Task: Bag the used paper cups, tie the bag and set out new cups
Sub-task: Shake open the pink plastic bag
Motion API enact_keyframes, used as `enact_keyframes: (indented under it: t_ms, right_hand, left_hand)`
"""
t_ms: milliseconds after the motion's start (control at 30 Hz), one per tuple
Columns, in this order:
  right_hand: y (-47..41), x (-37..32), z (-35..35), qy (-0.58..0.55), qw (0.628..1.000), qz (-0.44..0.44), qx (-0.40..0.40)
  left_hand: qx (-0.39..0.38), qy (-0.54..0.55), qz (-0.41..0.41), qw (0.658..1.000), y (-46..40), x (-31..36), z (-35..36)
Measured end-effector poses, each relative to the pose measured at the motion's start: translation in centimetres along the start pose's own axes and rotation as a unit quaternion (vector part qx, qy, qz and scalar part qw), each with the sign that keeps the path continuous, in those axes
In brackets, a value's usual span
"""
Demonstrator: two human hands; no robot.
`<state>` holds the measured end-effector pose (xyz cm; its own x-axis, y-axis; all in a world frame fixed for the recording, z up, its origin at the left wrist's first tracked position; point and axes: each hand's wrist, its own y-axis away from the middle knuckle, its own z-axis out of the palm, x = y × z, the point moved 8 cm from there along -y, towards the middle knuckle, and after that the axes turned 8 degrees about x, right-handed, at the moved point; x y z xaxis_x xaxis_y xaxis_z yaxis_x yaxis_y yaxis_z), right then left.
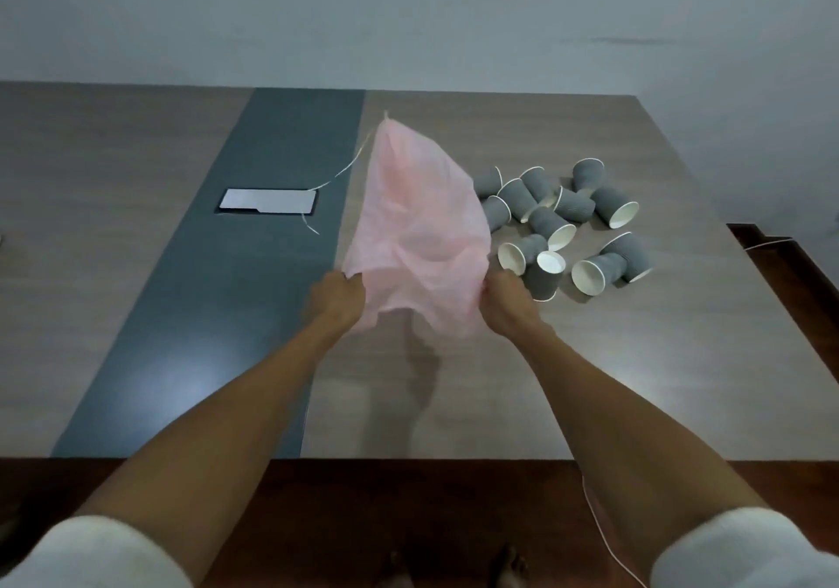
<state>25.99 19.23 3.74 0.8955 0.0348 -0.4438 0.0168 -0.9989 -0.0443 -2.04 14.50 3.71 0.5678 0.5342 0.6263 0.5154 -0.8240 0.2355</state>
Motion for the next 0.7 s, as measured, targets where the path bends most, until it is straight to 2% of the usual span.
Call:
enact_keyframes:
  t_ms: [67,167,233,267,367,500,567,667,700]
  right_hand:
    - [0.1,1.5,-0.1,-0.021,0.998,0.060,0.019]
    - [-0.6,1.6,-0.8,-0.093,0.986,0.132,0.052]
    - [-1.0,2.4,-1.2,-0.155,0.968,0.181,0.081]
    - [-0.9,3.4,-1.0,-0.208,0.949,0.221,0.086]
    - [0.2,5.7,0.5,-0.397,0.844,0.355,0.064]
    - [1.6,7.9,1.1,-0.555,0.686,0.462,0.080]
    - [2.7,8.4,2.3,-0.602,0.606,0.519,0.034]
    - [4.2,7.9,3.4,-0.645,0.549,0.527,-0.075]
    - [4.6,7.9,3.5,-0.658,0.540,0.516,-0.095]
  left_hand:
    - [0.027,0.005,-0.002,1.000,-0.6,-0.5,-1.5]
    - [0.045,0.068,-0.013,0.997,-1.0,0.5,-3.2]
    - [0.036,0.182,-0.068,0.980,-1.6,0.0,-3.7]
    - [0.007,0.258,-0.106,0.960,-1.9,-0.4,-3.5]
    - [-0.122,0.443,-0.201,0.865,-1.7,-1.7,-2.1]
    - [-0.218,0.520,-0.254,0.786,-1.0,-3.9,-1.2]
    - [-0.248,0.576,-0.242,0.741,-0.4,-3.7,-1.1]
    - [-0.230,0.686,-0.198,0.662,-0.5,-3.3,-1.4]
    - [-0.218,0.708,-0.195,0.643,-0.6,-3.4,-1.4]
